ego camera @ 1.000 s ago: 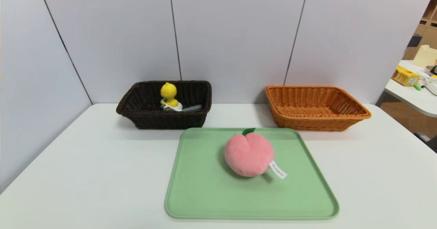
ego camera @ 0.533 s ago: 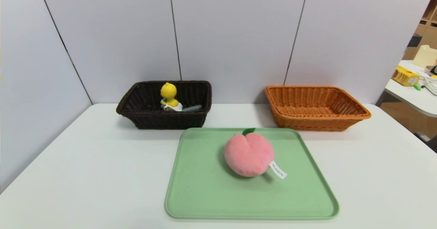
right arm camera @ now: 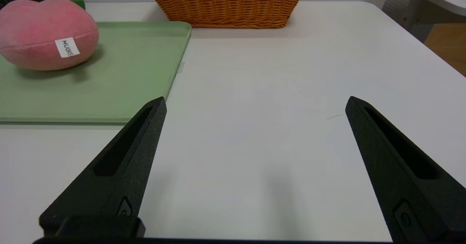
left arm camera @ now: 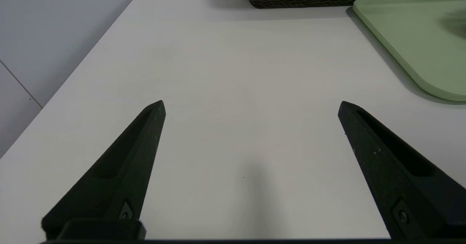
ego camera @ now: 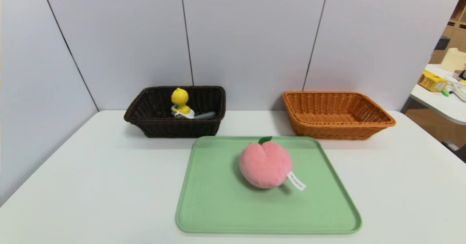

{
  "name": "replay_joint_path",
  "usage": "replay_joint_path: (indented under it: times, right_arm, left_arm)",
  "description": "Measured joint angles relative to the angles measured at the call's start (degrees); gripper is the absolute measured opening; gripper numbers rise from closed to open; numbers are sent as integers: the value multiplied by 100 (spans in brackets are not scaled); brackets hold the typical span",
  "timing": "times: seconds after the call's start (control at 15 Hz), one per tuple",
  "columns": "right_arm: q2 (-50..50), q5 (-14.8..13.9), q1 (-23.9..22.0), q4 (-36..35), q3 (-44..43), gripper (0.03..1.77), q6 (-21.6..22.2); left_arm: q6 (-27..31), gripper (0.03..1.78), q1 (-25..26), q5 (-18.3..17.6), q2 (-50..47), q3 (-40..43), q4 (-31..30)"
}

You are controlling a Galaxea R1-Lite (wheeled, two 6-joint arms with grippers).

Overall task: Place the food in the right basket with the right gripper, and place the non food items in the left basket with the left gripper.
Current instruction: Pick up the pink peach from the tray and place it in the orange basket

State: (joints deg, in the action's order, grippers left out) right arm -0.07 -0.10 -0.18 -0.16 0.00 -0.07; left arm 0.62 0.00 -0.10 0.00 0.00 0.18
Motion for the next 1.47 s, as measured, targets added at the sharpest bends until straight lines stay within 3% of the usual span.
replay_joint_path:
  times: [1.47]
  right_arm:
    - [0,2,0,2,0,170,0]
  left_arm:
    - [0,169,-2,0,5,0,0]
